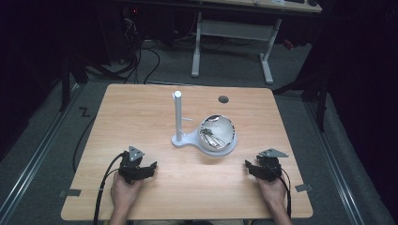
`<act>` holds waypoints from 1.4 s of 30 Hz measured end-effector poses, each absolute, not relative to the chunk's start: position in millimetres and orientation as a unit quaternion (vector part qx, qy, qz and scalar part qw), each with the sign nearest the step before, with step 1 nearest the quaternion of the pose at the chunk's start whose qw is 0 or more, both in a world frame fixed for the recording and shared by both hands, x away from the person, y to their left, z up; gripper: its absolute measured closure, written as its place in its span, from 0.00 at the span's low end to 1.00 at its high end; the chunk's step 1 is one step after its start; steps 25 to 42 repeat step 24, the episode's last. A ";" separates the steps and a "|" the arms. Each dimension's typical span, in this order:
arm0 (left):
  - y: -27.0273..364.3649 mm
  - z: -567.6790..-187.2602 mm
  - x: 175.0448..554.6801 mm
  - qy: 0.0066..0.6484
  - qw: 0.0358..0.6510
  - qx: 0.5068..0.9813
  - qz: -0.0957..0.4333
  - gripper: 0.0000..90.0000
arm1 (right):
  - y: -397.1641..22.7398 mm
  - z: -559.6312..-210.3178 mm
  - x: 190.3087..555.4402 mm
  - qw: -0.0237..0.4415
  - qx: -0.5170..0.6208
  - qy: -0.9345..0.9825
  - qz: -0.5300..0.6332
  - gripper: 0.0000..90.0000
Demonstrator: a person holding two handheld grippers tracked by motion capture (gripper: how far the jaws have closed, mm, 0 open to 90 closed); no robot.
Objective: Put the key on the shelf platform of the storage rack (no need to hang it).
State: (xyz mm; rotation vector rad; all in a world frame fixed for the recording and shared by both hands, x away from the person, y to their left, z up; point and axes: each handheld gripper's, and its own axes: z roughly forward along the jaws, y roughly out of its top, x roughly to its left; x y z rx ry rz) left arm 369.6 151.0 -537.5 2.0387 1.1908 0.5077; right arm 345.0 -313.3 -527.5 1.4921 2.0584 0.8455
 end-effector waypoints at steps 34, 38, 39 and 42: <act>151.0 -537.6 369.5 0.461 0.355 0.789 0.197 0.28 | -313.8 -531.2 343.5 0.239 0.533 0.747 0.317 0.41; 151.0 -537.6 369.5 0.461 0.355 0.789 0.197 0.28 | -313.8 -531.2 343.5 0.239 0.533 0.747 0.317 0.41; 151.0 -537.6 369.5 0.461 0.355 0.789 0.197 0.28 | -313.8 -531.2 343.5 0.239 0.533 0.747 0.317 0.41; 151.0 -537.6 369.5 0.461 0.355 0.789 0.197 0.28 | -313.8 -531.2 343.5 0.239 0.533 0.747 0.317 0.41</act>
